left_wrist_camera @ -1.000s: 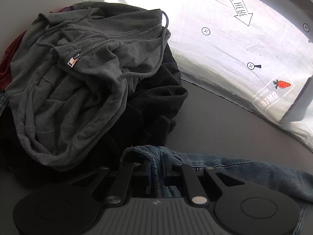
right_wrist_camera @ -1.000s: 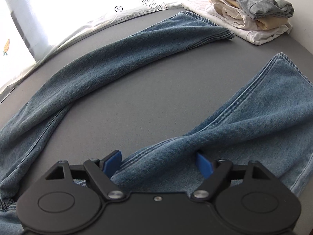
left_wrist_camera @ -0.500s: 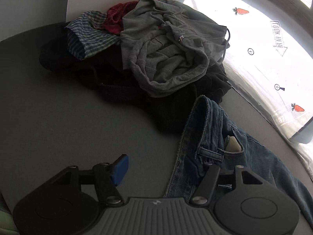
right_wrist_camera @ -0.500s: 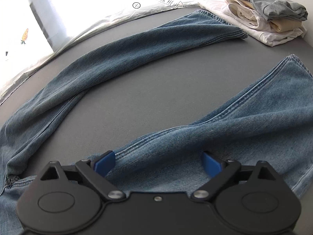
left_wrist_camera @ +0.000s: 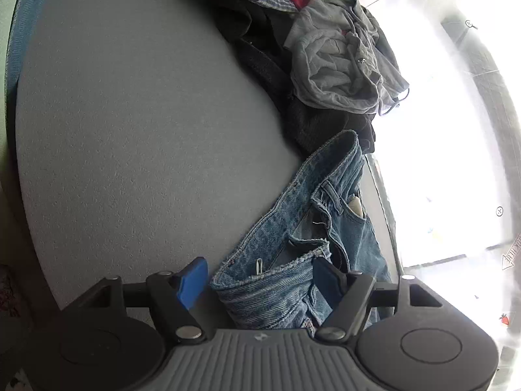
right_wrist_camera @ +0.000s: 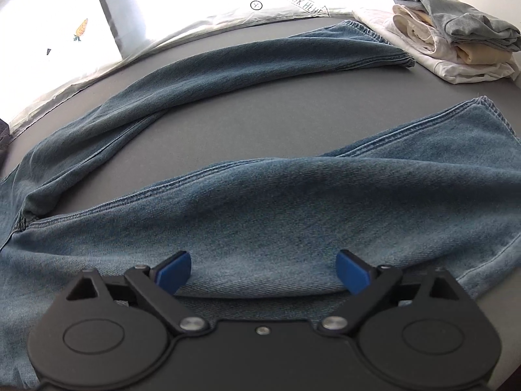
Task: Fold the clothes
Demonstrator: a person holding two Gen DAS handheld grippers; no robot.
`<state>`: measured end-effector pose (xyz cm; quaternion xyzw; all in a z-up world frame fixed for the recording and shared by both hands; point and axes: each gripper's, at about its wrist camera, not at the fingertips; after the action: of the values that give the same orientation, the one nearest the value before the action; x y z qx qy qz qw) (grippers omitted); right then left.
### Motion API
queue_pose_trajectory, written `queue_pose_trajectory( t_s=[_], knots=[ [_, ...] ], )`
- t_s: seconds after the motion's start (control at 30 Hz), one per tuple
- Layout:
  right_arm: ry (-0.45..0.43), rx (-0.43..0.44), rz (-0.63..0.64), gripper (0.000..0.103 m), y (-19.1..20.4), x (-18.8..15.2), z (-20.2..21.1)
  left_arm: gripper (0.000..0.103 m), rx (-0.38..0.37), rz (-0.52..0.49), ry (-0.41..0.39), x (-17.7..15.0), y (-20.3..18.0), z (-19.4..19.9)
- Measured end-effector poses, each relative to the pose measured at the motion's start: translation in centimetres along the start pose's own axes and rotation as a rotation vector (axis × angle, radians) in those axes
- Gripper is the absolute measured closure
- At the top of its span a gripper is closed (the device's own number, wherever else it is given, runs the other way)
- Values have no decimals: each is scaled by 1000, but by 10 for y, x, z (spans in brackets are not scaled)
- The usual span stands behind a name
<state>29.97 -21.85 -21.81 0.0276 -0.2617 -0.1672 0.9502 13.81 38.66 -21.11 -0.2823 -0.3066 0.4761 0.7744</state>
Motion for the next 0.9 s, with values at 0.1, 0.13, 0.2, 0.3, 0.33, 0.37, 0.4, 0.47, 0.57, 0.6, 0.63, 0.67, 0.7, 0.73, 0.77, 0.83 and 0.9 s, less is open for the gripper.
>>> queue_pose_trajectory(
  t_s=[0.1, 0.13, 0.2, 0.3, 0.33, 0.37, 0.4, 0.47, 0.57, 0.6, 0.63, 0.67, 0.7, 0.73, 0.77, 0.83, 0.9],
  knots=[
    [-9, 10, -33, 6, -12, -7, 7, 25, 28, -66, 36, -10, -10, -2],
    [-10, 10, -44, 6, -17, -9, 9, 25, 34, -85, 56, -13, -12, -5],
    [-9, -1, -70, 6, -28, -14, 12, 25, 33, -114, 87, -21, -17, -12],
    [-14, -22, -116, 6, -50, -20, 19, 25, 60, -142, 95, -31, -25, -22],
    [-17, -34, -131, 6, -57, -22, 21, 26, 77, -143, 80, -35, -27, -25],
    [-21, -48, -150, 6, -64, -23, 23, 27, 90, -140, 63, -37, -30, -27],
    [-27, -61, -178, 6, -73, -24, 24, 27, 102, -130, 47, -38, -31, -29],
    [-38, -88, -233, 6, -92, -26, 27, 42, 121, -117, 17, -40, -34, -30],
    [-44, -130, -315, 6, -120, -27, 29, 55, 142, -91, -3, -40, -33, -31],
    [-47, -127, -334, 8, -128, -27, 29, 56, 141, -84, -8, -41, -33, -31],
    [-49, -124, -352, 15, -137, -26, 29, 59, 139, -77, -12, -42, -33, -31],
    [-51, -121, -371, 17, -145, -26, 29, 60, 137, -70, -17, -42, -32, -32],
    [-53, -118, -390, 19, -153, -26, 29, 60, 145, -76, -21, -44, -34, -33],
    [-56, -114, -409, 19, -161, -25, 29, 60, 154, -84, -23, -45, -35, -34],
    [-63, -111, -428, 19, -164, -22, 28, 60, 164, -90, -27, -46, -37, -35],
    [-74, -127, -471, 27, -171, -18, 28, 60, 181, -95, -37, -47, -40, -39],
    [-85, -138, -510, 34, -177, -14, 27, 61, 191, -93, -50, -49, -42, -41]
  ],
)
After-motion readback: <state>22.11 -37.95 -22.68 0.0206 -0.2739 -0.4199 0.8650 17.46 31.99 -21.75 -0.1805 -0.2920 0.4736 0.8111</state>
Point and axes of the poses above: each gripper's, at about its wrist camera, not at the fingertips, and z roughly against the way its jaws point, y to its left, x to its top, and after that the axes turned 5 degrees about y, right-handed
